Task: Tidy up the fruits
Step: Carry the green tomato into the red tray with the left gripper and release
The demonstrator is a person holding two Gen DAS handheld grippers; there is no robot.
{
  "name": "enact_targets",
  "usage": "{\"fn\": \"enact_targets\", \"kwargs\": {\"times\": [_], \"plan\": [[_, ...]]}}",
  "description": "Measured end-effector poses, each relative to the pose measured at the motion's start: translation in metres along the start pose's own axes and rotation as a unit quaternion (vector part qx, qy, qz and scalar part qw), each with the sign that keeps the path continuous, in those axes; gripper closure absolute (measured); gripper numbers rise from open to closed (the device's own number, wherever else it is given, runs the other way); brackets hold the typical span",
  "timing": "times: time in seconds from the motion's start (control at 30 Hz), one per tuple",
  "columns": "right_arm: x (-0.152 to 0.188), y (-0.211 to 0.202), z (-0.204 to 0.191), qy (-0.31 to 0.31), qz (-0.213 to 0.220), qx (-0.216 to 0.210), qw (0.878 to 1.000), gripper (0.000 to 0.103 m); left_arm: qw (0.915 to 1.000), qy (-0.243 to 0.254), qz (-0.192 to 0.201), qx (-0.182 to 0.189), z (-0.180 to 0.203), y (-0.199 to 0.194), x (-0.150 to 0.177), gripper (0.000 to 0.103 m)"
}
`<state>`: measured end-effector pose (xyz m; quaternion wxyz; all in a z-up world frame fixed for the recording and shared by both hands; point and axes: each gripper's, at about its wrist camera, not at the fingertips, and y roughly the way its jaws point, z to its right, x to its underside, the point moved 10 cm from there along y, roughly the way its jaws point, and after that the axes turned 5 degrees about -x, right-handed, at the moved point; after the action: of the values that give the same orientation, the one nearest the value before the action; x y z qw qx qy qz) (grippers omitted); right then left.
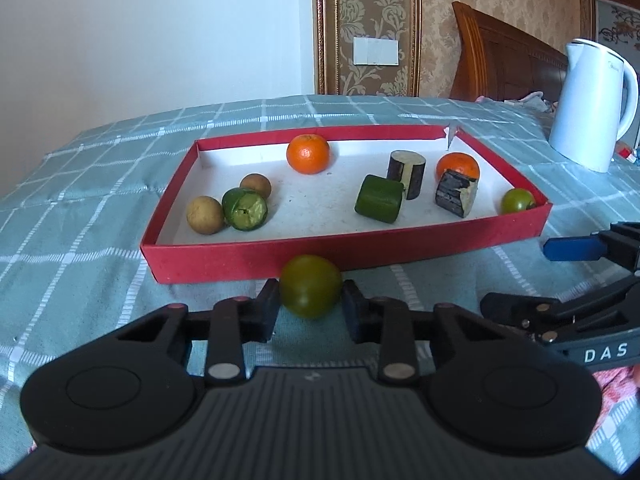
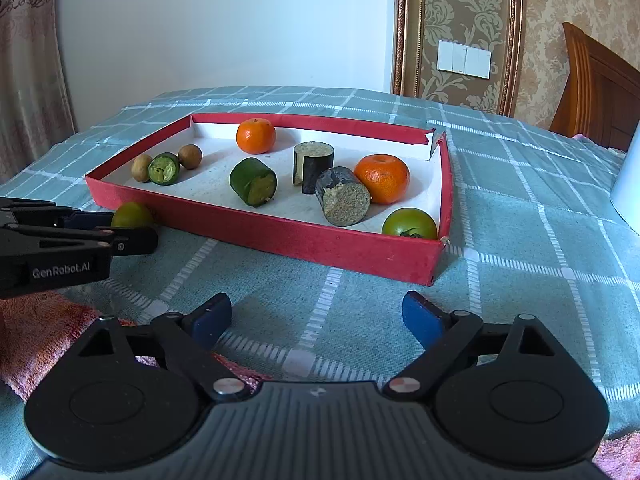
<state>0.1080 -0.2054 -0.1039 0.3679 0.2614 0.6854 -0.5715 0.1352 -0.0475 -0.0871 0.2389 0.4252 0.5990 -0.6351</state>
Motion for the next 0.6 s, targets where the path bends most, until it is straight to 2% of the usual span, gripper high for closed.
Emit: {"fn": "enact_targets", "kwargs": {"times": [0.2, 0.37, 0.6], "plan": [[0.000, 0.000, 0.000, 0.000, 0.000, 0.000, 1.000, 0.009, 0.9999, 0.007, 0.012, 0.003, 0.002, -0.013, -0.005, 0.073], [0.000, 0.000, 0.000, 0.000, 0.000, 0.000, 1.000, 0.009, 0.9995, 0.010, 0.027, 0.009, 0.006, -0.019, -0.022, 0.073], [0.000, 0.000, 0.000, 0.000, 0.000, 0.000, 1.000, 0.009, 0.9995, 0.017, 0.027, -0.008, 0.011, 0.008, -0.051, 0.073]]}}
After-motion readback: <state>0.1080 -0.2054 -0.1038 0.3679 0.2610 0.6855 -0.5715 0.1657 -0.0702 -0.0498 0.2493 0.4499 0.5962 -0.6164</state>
